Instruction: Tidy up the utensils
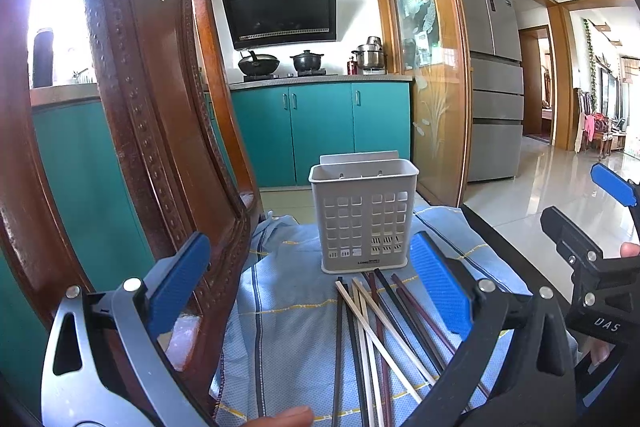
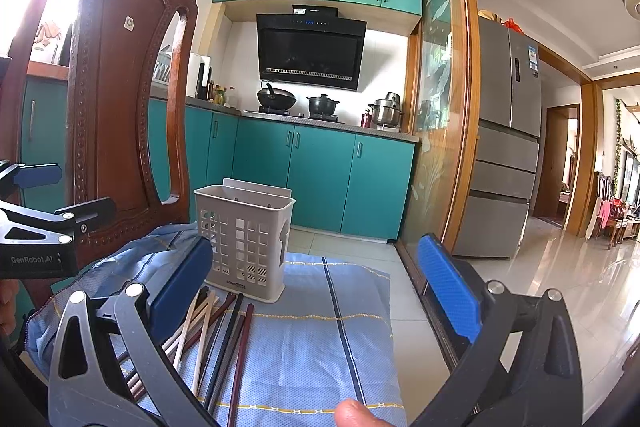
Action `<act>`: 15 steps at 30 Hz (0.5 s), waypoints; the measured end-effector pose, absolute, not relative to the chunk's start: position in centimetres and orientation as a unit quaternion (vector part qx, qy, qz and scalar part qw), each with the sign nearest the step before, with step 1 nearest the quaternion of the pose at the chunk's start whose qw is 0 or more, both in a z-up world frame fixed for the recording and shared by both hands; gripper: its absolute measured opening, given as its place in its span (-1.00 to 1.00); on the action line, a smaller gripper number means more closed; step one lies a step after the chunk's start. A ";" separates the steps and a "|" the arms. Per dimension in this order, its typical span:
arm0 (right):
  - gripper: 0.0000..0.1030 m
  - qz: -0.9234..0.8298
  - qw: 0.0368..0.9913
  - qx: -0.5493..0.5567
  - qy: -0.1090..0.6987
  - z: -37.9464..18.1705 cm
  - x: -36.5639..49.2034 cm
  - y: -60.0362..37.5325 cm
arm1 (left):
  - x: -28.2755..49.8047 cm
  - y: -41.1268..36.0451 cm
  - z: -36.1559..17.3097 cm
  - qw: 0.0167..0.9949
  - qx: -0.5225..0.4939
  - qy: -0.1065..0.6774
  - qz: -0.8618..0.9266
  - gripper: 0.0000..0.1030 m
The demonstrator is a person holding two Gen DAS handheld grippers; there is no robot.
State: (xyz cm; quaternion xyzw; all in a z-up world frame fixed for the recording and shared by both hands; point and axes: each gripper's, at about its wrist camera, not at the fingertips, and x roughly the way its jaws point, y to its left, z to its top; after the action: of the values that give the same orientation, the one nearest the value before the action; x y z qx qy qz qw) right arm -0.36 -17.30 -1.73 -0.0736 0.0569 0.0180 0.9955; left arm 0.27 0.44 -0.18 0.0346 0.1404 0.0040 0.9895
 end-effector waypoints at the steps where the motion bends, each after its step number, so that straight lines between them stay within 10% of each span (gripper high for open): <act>1: 0.95 0.018 0.995 -0.074 0.057 -1.7 -0.4 -17.3 | 0.3 0.5 -0.2 0.989 0.035 0.140 0.004 0.93; 15: 0.95 0.018 0.995 -0.076 0.055 -1.8 -0.4 -17.2 | 0.2 0.4 -0.2 0.990 0.036 0.139 0.005 0.93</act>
State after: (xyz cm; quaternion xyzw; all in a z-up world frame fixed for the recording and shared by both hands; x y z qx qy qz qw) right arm -0.44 -17.22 -1.82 -0.0761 0.0552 0.0177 0.9954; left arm 0.21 0.42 -0.21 0.0355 0.1394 0.0052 0.9896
